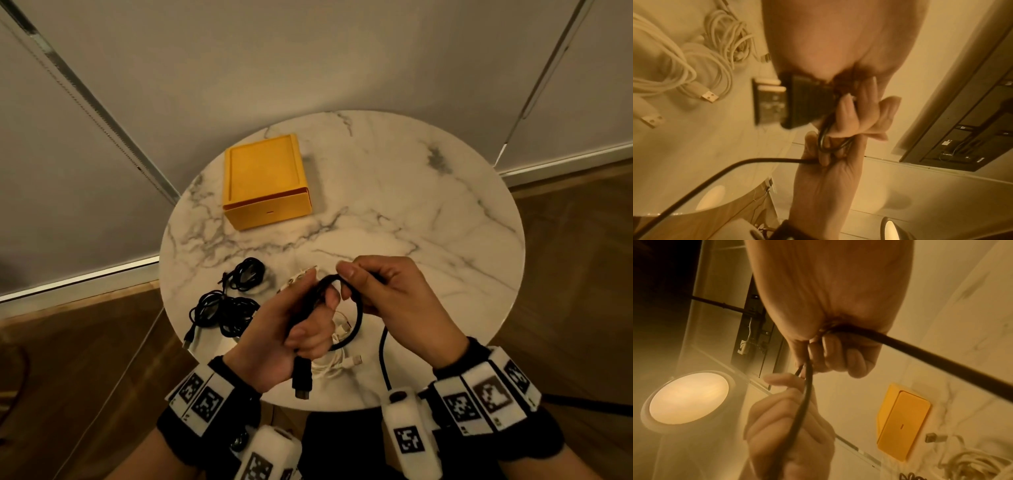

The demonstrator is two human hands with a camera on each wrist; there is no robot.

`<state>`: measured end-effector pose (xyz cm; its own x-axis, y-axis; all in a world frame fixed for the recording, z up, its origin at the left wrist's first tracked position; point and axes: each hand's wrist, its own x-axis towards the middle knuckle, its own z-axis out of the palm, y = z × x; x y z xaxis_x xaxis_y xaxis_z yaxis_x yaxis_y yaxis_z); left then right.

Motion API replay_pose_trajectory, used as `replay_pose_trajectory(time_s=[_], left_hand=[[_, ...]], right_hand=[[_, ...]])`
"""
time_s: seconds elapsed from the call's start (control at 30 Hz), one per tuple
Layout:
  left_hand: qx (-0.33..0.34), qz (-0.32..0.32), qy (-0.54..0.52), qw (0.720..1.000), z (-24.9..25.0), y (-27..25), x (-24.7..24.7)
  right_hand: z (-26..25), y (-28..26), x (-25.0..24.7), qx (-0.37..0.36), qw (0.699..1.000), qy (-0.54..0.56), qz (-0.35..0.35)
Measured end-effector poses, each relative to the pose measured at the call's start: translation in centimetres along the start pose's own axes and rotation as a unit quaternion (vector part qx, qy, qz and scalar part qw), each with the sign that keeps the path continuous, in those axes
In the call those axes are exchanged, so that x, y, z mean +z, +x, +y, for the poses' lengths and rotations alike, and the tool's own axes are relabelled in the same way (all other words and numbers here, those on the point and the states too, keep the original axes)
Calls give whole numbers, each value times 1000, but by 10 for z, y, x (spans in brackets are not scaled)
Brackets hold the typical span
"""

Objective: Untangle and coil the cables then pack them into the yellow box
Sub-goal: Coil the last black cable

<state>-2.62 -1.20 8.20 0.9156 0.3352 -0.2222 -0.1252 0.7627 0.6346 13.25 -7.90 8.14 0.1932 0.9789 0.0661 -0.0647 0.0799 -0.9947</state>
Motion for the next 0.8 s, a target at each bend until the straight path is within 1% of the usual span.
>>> replay_pose_trajectory(time_s=[0.13,0.2,0.27,0.33,0.37,0.43,0.5,0.53,0.57,0.6,0.63,0.67,0.7,0.73,0.8], left_hand=[[-5,-29,-11,999,-3,3,8],[-17,-85,-55,995,-6,3,10],[-21,-141,-109,984,-10,8,14],[-11,-162,-141,977,-11,10,20],[-5,-165,-153,974,-11,11,21],[15,-143,-165,976,-9,12,19],[57,-102,-157,981,-2,14,16],[82,-78,-144,983,3,15,15],[106,-48,-118,986,8,15,16],[129,-4,-76,989,13,16,17],[150,47,-24,987,17,16,17],[173,91,26,980,21,17,17],[193,120,68,971,23,18,15],[206,136,103,964,25,19,15],[207,151,154,954,26,19,12]], right_hand=[[1,-1,0,-24,1000,13,15],[0,-3,2,-21,998,45,30],[-2,-8,3,-10,996,71,46],[3,-14,8,16,994,108,28],[7,-16,9,40,989,139,23],[12,-20,8,79,981,174,32],[18,-23,6,90,984,151,41],[20,-26,5,84,989,114,33],[23,-29,6,75,996,55,16],[26,-31,8,62,998,-32,-4],[28,-35,11,47,989,-139,-31],[29,-40,14,30,967,-245,-63],[28,-44,17,11,939,-332,-85],[24,-47,18,-2,917,-387,-95],[13,-49,17,-14,899,-426,-98]])
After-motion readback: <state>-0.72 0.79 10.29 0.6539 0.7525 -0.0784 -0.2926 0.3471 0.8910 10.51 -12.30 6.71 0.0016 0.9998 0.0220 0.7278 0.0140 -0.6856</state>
